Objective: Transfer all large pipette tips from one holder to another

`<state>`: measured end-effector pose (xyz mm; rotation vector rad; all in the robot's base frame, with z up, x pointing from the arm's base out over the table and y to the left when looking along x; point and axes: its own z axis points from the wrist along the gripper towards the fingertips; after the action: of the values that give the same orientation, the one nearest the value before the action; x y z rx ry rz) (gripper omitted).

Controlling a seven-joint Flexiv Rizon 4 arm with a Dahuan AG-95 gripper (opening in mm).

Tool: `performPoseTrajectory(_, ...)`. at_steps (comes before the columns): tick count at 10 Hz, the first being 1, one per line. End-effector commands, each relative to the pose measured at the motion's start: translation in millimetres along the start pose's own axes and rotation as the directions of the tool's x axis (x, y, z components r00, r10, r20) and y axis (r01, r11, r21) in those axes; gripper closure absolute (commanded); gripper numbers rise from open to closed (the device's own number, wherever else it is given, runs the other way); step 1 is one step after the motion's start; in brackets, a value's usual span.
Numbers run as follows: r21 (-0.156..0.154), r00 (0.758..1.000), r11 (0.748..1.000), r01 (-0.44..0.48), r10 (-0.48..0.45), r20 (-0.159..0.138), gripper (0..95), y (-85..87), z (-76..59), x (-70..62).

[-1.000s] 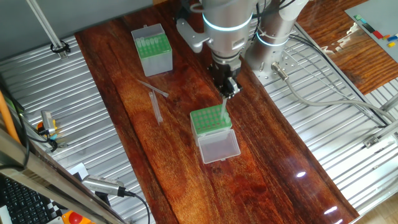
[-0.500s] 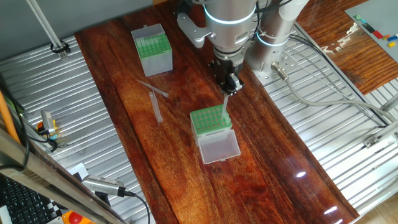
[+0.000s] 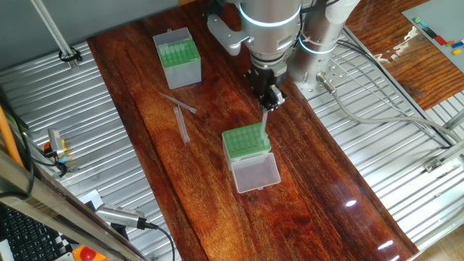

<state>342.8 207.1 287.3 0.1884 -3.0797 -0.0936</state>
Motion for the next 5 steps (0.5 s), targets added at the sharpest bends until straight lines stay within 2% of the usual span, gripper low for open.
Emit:
performPoseTrajectory(1, 0.007, 1.000, 1.000, 0.015, -0.015, 0.000, 95.0, 0.8, -0.3, -0.2)
performPoseTrajectory(5, 0.023, 0.996, 0.996, 0.092, -0.092, -0.002, 95.0, 6.0, -6.5, -10.5)
